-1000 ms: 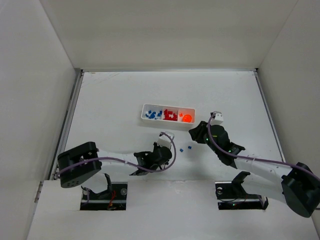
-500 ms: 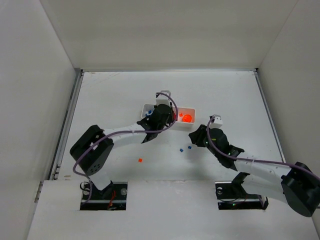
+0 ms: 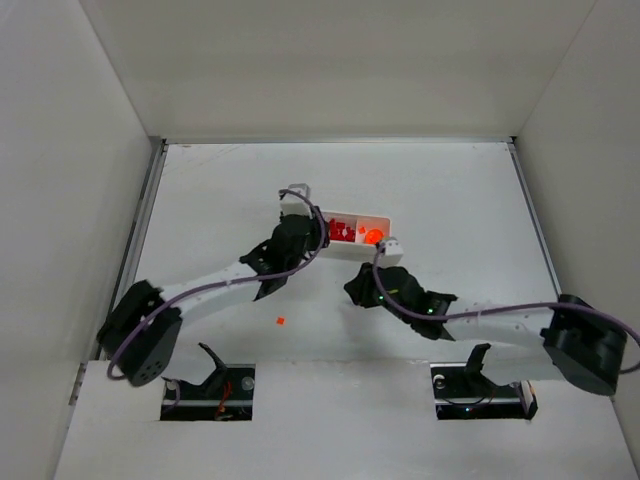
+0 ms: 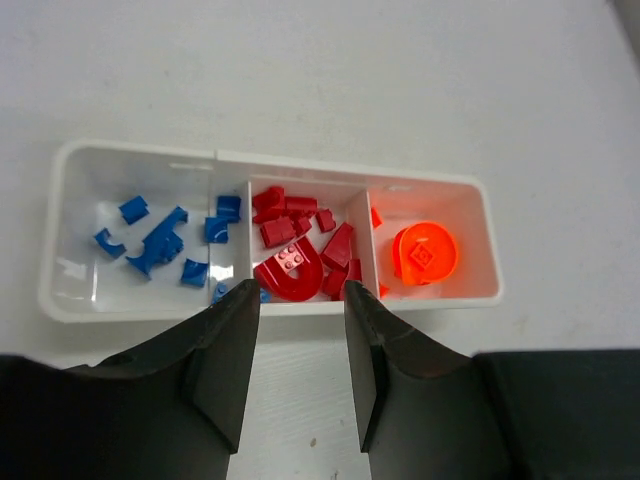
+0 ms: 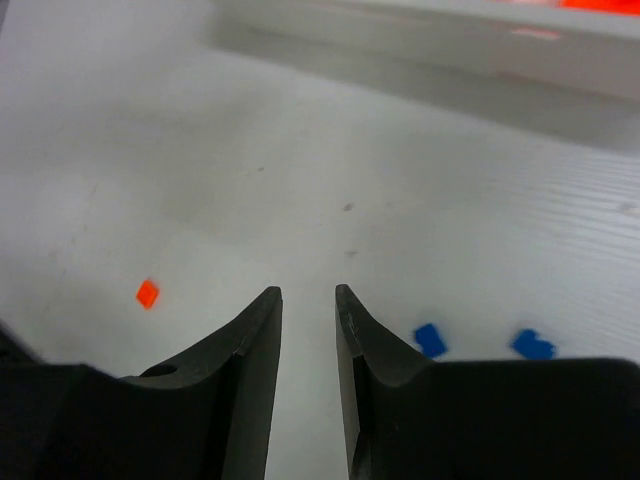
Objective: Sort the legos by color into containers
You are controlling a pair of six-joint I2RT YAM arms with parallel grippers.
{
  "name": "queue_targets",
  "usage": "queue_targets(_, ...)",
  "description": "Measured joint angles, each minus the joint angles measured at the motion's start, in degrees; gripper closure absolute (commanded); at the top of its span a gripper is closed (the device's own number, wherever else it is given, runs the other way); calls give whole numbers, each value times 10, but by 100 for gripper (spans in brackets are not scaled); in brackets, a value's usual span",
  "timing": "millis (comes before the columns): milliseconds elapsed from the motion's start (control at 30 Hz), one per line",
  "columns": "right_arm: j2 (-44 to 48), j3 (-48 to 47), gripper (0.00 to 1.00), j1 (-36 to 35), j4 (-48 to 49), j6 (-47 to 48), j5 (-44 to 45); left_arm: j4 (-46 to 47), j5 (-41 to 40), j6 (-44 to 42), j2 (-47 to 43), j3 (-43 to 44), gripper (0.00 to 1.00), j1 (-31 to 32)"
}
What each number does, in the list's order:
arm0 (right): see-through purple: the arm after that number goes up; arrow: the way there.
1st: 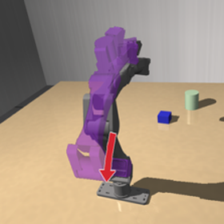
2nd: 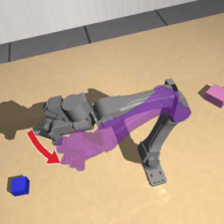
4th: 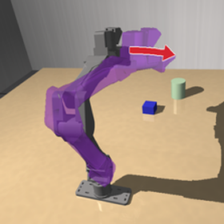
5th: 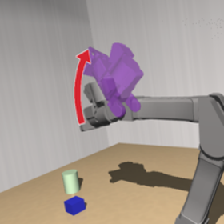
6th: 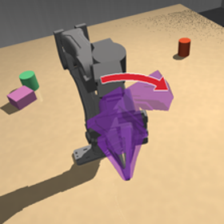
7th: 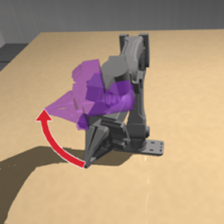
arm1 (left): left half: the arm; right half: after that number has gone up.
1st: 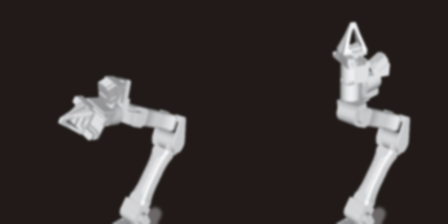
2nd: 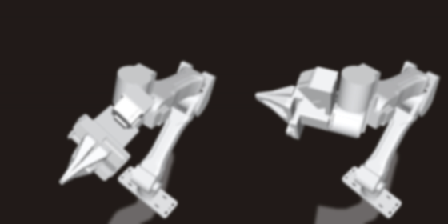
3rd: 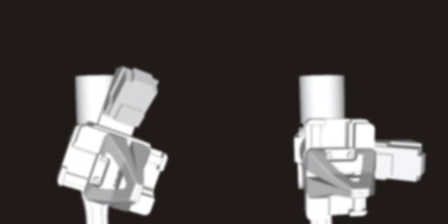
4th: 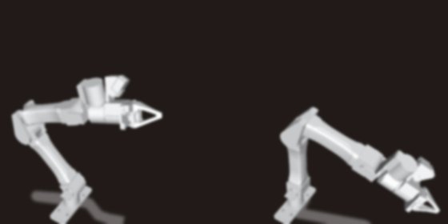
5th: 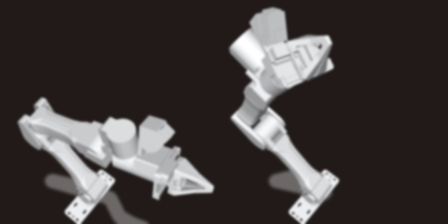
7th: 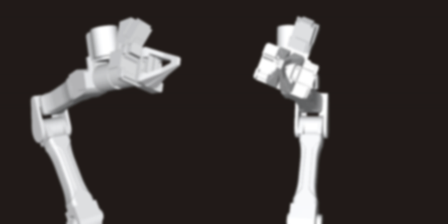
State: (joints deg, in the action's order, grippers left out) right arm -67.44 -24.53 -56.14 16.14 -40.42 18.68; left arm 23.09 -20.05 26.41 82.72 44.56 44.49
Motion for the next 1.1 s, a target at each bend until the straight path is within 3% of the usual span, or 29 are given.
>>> queue_targets(100,-104,-66,64,-48,19,9,6,3,-15,13,-111,-57,62,-10)
queue_targets(200,-207,-134,53,-96,42,37,5,-5,-28,33,-202,-112,62,-29)
queue_targets(400,-341,-240,47,-163,52,102,-7,-76,-35,80,-314,-200,61,-90)
queue_targets(633,-390,-289,46,-173,40,140,-19,-132,-24,105,-389,-235,60,-138)
queue_targets(933,-428,-339,48,-184,-1,179,-18,-144,-4,110,-402,-235,60,-160)
queue_targets(1100,-438,-356,55,-197,-16,199,-11,-148,2,110,-405,-235,60,-167)
